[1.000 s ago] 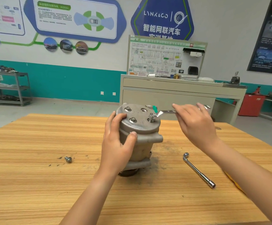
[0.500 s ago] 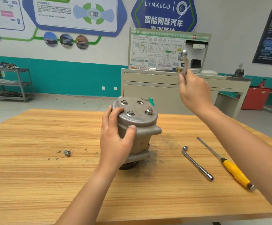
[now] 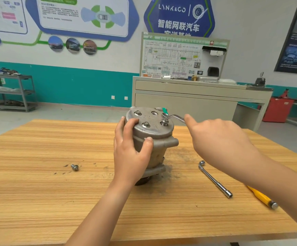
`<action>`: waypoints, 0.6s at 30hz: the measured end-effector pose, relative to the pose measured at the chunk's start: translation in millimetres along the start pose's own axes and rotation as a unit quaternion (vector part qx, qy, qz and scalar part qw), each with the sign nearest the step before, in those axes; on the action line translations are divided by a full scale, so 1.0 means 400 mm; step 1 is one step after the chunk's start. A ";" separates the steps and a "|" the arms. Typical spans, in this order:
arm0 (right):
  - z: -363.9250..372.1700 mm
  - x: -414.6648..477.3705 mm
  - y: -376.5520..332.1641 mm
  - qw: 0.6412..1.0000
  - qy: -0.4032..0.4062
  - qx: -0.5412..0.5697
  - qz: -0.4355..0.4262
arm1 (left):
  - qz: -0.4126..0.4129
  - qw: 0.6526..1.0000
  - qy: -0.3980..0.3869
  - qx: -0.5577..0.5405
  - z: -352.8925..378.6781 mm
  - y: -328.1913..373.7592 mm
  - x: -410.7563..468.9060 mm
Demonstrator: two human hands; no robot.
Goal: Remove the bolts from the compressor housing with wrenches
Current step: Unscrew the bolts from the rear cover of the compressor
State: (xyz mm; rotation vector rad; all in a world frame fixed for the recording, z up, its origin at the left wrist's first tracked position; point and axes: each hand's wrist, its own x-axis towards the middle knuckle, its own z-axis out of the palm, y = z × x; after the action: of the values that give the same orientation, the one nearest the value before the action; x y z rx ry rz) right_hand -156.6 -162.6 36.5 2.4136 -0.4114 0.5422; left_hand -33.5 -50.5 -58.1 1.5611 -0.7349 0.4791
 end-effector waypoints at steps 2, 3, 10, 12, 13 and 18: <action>-0.015 0.009 -0.007 1.000 -0.010 -0.025 -0.010 | 0.000 1.000 -0.004 0.003 0.002 0.000 0.002; -0.021 0.016 -0.008 0.999 -0.015 -0.029 -0.011 | 0.000 1.000 -0.007 0.004 0.002 -0.001 0.003; -0.013 0.009 0.006 0.999 -0.039 -0.025 0.018 | 0.005 1.000 -0.012 -0.008 -0.009 -0.008 0.001; -0.012 0.003 0.008 0.999 -0.042 -0.018 0.020 | 0.005 1.000 -0.010 -0.009 -0.009 -0.008 0.000; -0.013 0.004 0.007 0.999 -0.042 -0.017 0.018 | 0.004 1.000 -0.009 -0.009 -0.008 -0.007 0.000; -0.030 0.023 0.004 0.999 -0.039 -0.018 0.008 | 0.002 1.000 -0.006 -0.006 -0.002 0.002 0.000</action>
State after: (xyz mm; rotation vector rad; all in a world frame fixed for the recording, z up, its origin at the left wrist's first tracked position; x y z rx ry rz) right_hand -152.7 -157.6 50.2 2.4035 -0.4696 0.4443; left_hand -34.0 -49.9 -57.3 1.5527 -0.7496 0.4677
